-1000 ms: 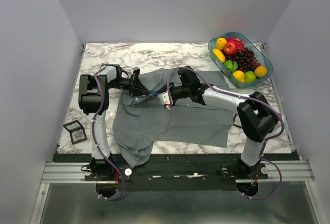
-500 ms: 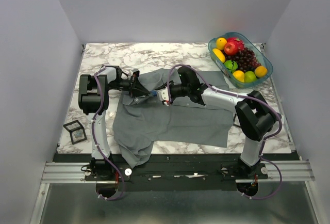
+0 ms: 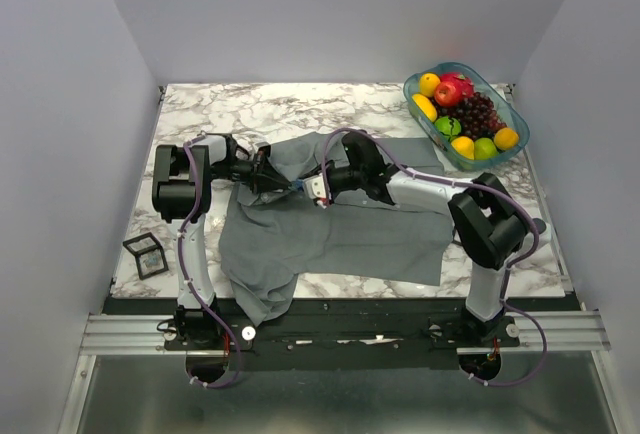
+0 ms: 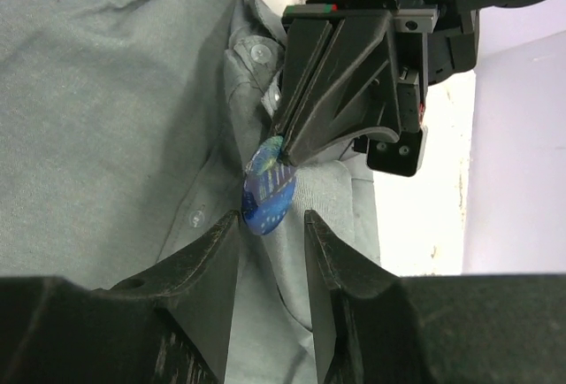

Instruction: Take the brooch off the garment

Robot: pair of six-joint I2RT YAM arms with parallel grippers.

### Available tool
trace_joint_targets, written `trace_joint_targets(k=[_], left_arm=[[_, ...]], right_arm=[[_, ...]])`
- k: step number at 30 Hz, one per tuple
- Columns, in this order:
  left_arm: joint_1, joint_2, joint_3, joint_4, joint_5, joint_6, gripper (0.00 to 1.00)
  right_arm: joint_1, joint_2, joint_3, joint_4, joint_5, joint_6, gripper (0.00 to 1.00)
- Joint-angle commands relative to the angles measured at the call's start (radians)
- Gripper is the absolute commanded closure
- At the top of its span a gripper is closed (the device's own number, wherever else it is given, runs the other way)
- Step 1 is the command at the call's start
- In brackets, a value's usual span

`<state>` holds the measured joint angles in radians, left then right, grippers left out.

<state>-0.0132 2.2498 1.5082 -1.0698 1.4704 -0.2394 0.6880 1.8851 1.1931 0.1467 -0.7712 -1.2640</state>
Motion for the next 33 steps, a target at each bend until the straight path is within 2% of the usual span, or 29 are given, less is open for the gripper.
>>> trace_joint_targets(k=[1,3,5,6,8,9,11,15,19,20,22,23,24,25,26,28,29,31,32,33], left_arm=[[-0.002,-0.042,-0.04,0.016,0.191,-0.077,1.0],[-0.002,-0.044,-0.045,0.027,0.191,-0.084,1.0],[-0.002,-0.042,-0.048,0.043,0.189,-0.109,0.92],[-0.001,-0.044,-0.051,0.047,0.188,-0.115,0.66],[-0.001,-0.048,-0.054,0.073,0.189,-0.146,0.51],[-0.001,-0.05,-0.065,0.083,0.189,-0.162,0.4],[-0.001,-0.055,-0.077,0.103,0.189,-0.185,0.33],[0.005,-0.076,-0.066,0.105,0.189,-0.17,0.28],[0.05,-0.13,0.026,0.015,0.157,-0.006,0.28],[0.056,-0.14,0.047,-0.027,0.089,0.021,0.28],[0.065,-0.169,0.119,-0.094,0.013,0.168,0.28],[0.067,-0.176,0.153,-0.179,-0.051,0.237,0.28],[0.067,-0.18,0.24,-0.244,-0.187,0.344,0.27],[0.064,-0.19,0.277,-0.298,-0.252,0.526,0.28],[0.061,-0.203,0.297,-0.297,-0.299,0.558,0.27],[0.058,-0.284,0.262,-0.196,-0.404,0.562,0.26],[0.059,-0.321,0.23,-0.053,-0.426,0.555,0.25],[0.056,-0.424,0.118,0.11,-0.475,0.526,0.25],[0.053,-0.452,0.08,0.26,-0.489,0.505,0.25],[0.047,-0.475,0.023,0.324,-0.498,0.503,0.25]], right_arm=[[0.011,0.034,0.023,0.042,-0.014,0.034,0.58],[0.013,0.035,0.023,0.063,-0.005,0.046,0.62],[0.013,0.042,0.025,0.097,0.015,0.083,0.67],[0.013,0.043,0.028,0.105,0.021,0.097,0.74],[0.013,0.048,0.039,0.122,0.038,0.129,0.81],[0.013,0.052,0.042,0.134,0.042,0.147,0.83],[0.013,0.055,0.057,0.16,0.053,0.231,0.91],[0.012,0.068,0.115,0.16,0.111,0.415,0.99],[-0.01,0.074,0.197,0.047,0.104,0.598,0.99],[-0.021,0.074,0.213,-0.004,0.099,0.636,0.99],[-0.036,0.091,0.278,-0.057,0.076,0.766,0.99],[-0.053,0.098,0.301,-0.125,0.061,0.803,0.99],[-0.061,0.101,0.333,-0.143,0.047,0.836,0.99],[-0.067,0.104,0.342,-0.18,0.02,0.897,0.99],[-0.079,0.108,0.352,-0.215,0.004,0.923,0.99],[-0.087,0.109,0.373,-0.249,-0.029,0.981,1.0],[-0.094,0.111,0.378,-0.266,-0.039,1.002,0.99],[-0.103,0.112,0.393,-0.277,-0.062,1.073,1.0],[-0.116,0.114,0.398,-0.274,-0.063,1.103,1.0],[-0.123,0.117,0.399,-0.272,-0.065,1.132,1.0]])
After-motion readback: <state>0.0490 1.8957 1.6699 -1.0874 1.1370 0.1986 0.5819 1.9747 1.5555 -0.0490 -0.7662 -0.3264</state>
